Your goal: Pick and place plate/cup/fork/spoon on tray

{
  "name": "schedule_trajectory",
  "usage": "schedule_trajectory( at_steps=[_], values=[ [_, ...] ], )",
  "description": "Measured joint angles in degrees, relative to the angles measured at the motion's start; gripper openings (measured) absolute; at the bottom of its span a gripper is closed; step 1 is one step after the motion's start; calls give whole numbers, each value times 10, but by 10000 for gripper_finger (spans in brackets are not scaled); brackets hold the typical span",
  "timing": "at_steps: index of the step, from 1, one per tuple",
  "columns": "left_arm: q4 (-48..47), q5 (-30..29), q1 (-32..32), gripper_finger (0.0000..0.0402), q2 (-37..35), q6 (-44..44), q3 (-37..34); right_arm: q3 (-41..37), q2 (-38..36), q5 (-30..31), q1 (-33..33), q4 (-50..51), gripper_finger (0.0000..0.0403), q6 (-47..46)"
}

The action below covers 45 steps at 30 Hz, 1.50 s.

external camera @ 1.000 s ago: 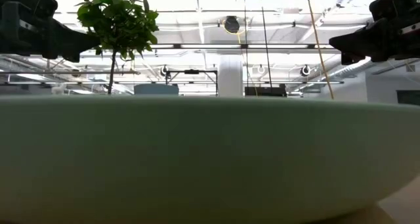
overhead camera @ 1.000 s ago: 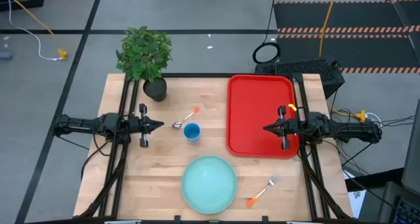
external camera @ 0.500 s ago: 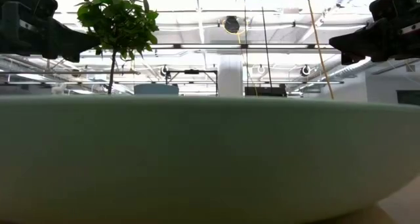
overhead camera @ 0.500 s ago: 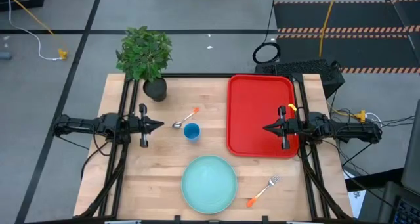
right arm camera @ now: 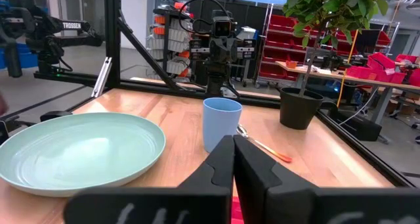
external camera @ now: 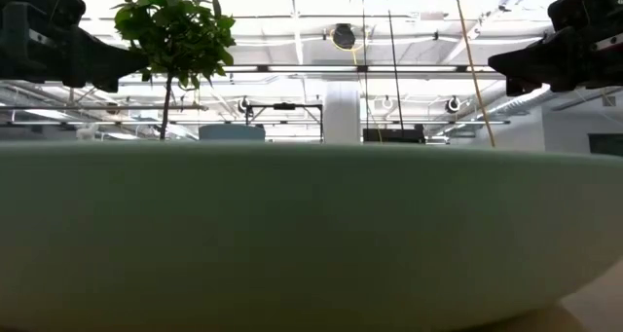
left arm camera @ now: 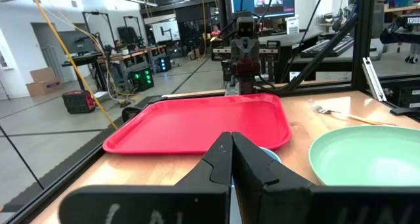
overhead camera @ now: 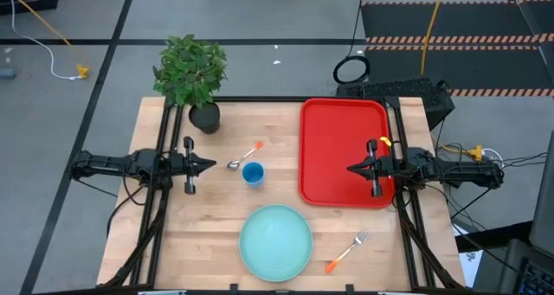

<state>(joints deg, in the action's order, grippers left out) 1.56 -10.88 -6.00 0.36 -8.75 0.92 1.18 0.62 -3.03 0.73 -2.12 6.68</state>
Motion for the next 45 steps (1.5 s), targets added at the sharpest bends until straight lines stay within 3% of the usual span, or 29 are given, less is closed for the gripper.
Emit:
schedule_trajectory(
  at_steps=[34,38,41,45],
  values=[
    [0,0,0,3,0,0,0,0,0,0,0,-11,0,-5],
    [0,0,0,3,0,0,0,1,0,-3,0,-88,0,-58],
    [0,0,0,3,0,0,0,19,0,-39,0,-134,0,-69],
    [0,0,0,3,0,0,0,80,3,-47,0,-122,0,-69]
  ],
)
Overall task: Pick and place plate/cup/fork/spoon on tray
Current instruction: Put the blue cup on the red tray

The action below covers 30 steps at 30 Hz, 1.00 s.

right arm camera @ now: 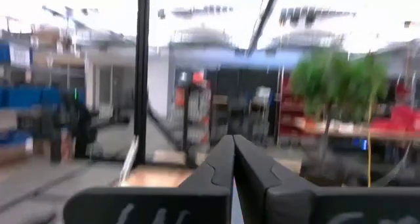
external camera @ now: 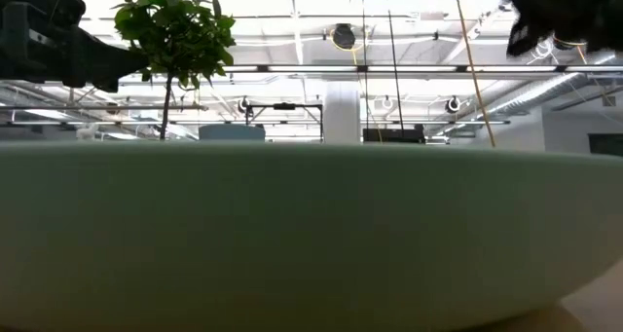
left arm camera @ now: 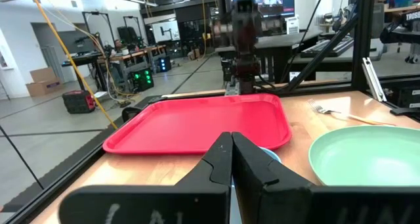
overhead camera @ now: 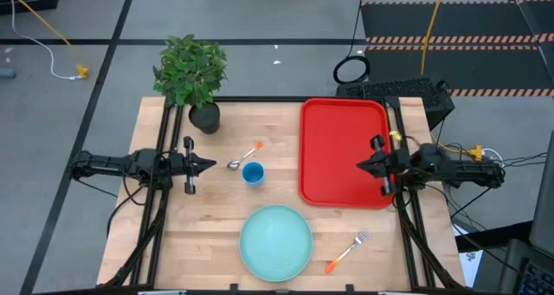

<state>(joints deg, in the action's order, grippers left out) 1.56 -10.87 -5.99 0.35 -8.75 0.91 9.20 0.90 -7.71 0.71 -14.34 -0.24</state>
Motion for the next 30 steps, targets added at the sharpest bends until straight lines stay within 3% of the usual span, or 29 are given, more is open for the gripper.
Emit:
schedule_trajectory(
  at_steps=[11,19,23,30],
  values=[
    [12,0,0,3,0,0,-1,199,116,9,0,96,0,-40],
    [15,0,0,3,0,0,-2,307,257,87,0,139,0,-56],
    [15,-1,0,3,0,0,-2,348,327,96,0,154,0,-45],
    [16,0,0,3,0,0,-1,465,445,155,0,286,0,-36]
  ],
)
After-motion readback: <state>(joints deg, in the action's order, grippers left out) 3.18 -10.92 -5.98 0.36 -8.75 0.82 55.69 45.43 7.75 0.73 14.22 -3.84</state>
